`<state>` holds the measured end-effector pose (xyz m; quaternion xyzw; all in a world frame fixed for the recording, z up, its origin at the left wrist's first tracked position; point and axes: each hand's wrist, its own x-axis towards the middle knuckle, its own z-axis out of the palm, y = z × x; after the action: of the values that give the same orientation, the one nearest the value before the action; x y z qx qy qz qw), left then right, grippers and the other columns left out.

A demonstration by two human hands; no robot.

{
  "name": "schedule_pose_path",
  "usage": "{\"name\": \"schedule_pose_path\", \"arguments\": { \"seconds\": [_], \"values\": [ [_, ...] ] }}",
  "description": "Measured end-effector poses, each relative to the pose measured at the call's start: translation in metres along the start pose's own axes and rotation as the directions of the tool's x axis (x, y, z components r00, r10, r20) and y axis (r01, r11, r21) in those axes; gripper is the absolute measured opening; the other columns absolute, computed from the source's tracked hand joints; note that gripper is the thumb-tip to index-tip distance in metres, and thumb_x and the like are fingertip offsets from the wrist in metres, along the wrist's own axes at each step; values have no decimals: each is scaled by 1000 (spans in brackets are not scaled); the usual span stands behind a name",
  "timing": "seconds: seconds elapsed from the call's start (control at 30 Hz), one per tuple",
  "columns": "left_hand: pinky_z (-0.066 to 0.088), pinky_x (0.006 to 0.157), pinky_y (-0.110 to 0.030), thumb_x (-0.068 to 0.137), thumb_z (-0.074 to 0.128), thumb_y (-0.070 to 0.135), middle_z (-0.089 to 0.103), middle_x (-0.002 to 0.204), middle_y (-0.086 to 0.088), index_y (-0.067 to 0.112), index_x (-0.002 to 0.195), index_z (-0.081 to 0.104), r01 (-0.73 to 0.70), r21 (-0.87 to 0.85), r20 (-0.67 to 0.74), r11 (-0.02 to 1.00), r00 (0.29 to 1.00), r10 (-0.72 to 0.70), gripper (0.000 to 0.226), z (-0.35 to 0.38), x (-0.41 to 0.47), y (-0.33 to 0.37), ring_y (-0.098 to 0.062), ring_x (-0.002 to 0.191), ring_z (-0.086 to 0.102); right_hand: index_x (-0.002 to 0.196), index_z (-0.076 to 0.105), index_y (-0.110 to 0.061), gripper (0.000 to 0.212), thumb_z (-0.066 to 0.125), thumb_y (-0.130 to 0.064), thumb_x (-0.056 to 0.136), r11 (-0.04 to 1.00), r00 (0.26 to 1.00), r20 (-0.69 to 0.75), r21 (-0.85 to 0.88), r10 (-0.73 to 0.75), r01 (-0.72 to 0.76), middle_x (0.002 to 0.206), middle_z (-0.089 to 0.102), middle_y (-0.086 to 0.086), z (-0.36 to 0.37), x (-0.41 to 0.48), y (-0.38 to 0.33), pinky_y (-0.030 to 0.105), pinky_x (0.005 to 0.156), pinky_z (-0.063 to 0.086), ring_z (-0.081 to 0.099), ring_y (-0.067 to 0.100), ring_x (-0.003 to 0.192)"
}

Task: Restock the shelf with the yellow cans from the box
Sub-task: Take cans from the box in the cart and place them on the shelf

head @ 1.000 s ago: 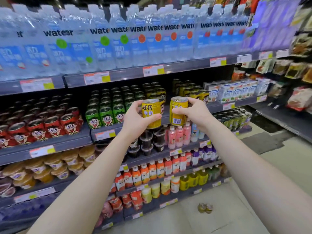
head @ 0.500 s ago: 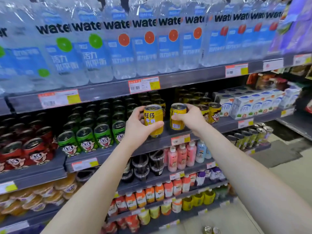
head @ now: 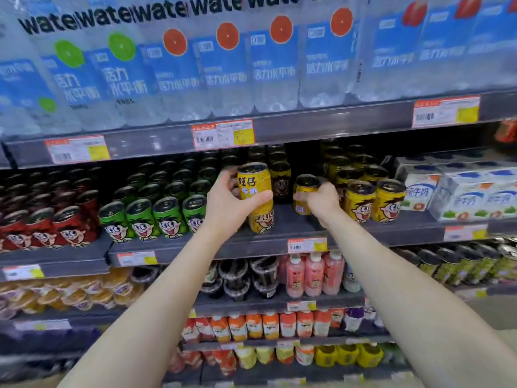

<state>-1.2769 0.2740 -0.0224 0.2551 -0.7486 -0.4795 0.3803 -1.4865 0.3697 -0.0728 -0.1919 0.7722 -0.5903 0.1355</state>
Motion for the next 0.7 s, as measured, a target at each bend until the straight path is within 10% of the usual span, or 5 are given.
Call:
{"name": "schedule_pose_path", "arguments": {
  "seconds": [0.53,0.7],
  "values": [
    [58,89,-20,66,98,29,69,118,11,23,133,53,-53,62,-125,997,990,61,81,25,7,5,3,101,70,120,60,-16,73,71,-55,58,995,990,-106,-44,-92,88,112,71,13,29,80,25,49,84,58,67,36,102],
    [58,89,-24,64,99,32,72,114,12,26,134,53,-79,73,-108,994,990,86,84,28,20,-7,1,101,70,130,62,-12,52,73,-35,84,993,990,-101,-80,-94,87,122,69,14,30,79,8,37,95,52,64,32,113]
  ]
}}
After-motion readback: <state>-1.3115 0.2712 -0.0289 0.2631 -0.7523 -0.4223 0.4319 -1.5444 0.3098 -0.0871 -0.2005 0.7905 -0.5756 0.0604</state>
